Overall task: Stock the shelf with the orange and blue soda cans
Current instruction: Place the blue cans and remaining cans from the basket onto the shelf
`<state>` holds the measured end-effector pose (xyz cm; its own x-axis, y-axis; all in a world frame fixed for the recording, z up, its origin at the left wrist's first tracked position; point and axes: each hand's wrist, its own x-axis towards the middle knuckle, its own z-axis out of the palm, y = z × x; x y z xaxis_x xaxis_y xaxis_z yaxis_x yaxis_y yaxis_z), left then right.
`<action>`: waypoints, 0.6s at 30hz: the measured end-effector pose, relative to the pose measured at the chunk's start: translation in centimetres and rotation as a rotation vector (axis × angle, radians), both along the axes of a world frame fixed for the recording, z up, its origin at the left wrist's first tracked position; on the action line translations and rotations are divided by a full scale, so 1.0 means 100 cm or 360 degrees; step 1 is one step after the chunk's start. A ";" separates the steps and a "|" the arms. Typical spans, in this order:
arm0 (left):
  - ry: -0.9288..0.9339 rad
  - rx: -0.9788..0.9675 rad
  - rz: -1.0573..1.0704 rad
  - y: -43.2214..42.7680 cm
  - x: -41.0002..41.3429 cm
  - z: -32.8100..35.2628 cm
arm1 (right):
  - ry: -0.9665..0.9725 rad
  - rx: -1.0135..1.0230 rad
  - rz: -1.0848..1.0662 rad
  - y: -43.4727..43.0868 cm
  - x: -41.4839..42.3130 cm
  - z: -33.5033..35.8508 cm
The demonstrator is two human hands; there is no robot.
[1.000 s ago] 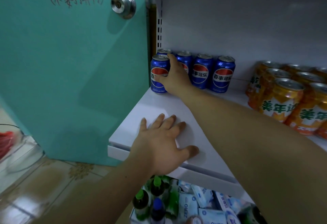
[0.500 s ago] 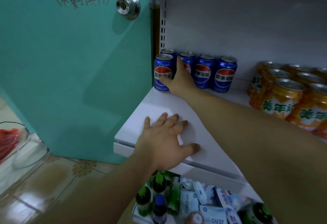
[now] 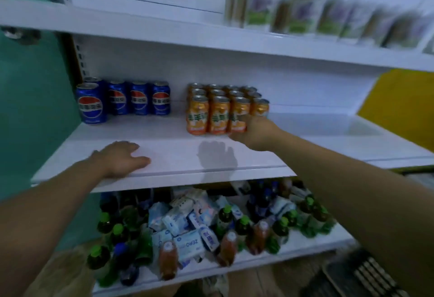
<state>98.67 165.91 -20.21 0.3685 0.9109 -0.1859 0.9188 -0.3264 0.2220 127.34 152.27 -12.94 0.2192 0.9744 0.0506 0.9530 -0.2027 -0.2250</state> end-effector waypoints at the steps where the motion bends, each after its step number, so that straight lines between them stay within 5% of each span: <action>1: -0.0088 0.0006 -0.0085 -0.011 0.022 0.007 | -0.0006 -0.0044 -0.0133 -0.025 0.017 0.003; 7: -0.0307 0.0053 -0.0875 -0.126 0.168 0.034 | 0.0093 -0.0125 -0.0744 -0.168 0.094 -0.005; 18: -0.0072 -0.0132 -0.1832 -0.337 0.347 -0.020 | 0.0244 -0.0174 -0.1460 -0.393 0.165 -0.048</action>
